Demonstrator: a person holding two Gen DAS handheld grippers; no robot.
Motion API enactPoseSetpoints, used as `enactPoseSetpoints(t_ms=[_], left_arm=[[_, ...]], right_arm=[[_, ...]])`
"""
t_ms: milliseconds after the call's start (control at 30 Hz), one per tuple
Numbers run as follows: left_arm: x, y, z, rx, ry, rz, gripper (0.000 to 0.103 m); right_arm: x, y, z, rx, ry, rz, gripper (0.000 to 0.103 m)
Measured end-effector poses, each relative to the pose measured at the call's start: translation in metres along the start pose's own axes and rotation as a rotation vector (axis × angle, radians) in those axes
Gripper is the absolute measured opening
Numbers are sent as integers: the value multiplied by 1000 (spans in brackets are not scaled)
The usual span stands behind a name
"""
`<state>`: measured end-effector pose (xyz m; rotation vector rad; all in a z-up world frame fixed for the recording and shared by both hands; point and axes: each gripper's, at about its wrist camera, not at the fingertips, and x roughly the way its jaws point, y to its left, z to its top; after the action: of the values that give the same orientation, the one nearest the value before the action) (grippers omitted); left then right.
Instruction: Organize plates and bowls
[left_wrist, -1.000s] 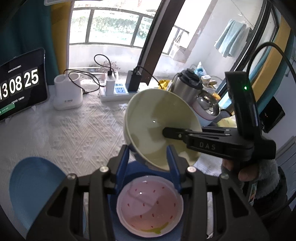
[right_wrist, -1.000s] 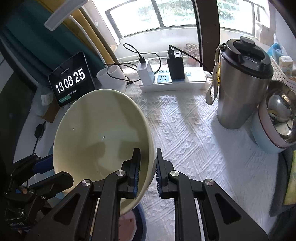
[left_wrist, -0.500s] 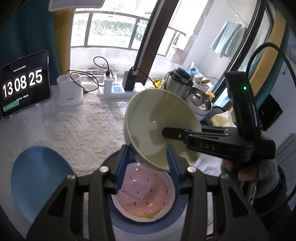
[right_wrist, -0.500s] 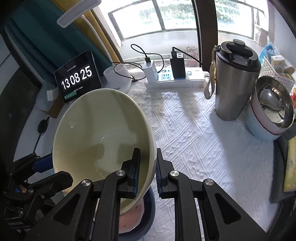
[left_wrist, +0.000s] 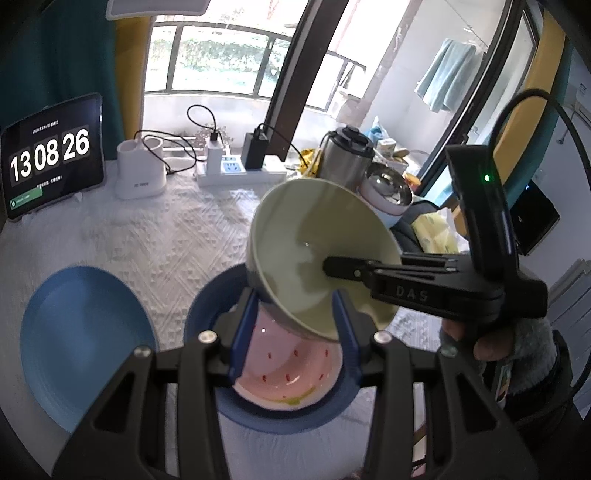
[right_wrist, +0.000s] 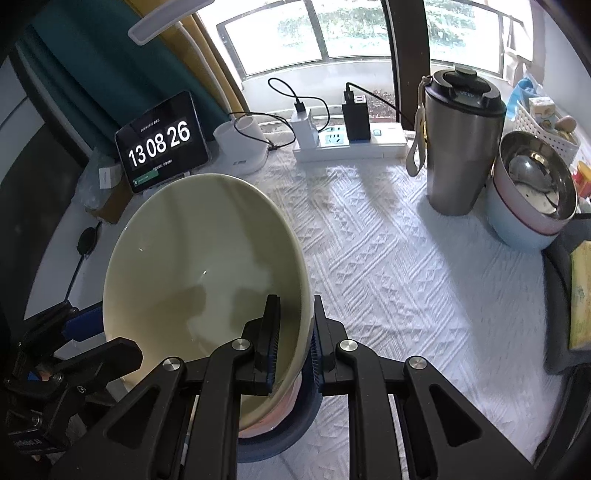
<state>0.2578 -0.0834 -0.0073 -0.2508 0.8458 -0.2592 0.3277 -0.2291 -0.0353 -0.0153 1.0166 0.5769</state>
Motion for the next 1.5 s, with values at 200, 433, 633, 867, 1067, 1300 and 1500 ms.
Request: enactPoseSetpoints(t_ms=[200, 433, 633, 867, 1067, 1300, 1500], left_arm=[[-2, 3, -12, -2, 11, -6, 42], [-2, 9, -25, -10, 27, -9, 42], [0, 18, -35, -18, 41, -6, 42], [4, 26, -45, -27, 60, -6, 42], [7, 31, -52, -34, 74, -7, 42], [9, 34, -55, -36, 79, -13, 42], [14, 35, -58, -39, 92, -16, 42]], right_arm=[[1, 5, -12, 3, 12, -5, 17], [8, 10, -23, 12, 36, -6, 17], [17, 19, -32, 13, 63, -14, 17], [28, 26, -37, 9, 92, -28, 17], [37, 30, -43, 10, 117, -41, 17], [41, 34, -45, 4, 131, -60, 17], [42, 37, -44, -8, 141, -87, 17]])
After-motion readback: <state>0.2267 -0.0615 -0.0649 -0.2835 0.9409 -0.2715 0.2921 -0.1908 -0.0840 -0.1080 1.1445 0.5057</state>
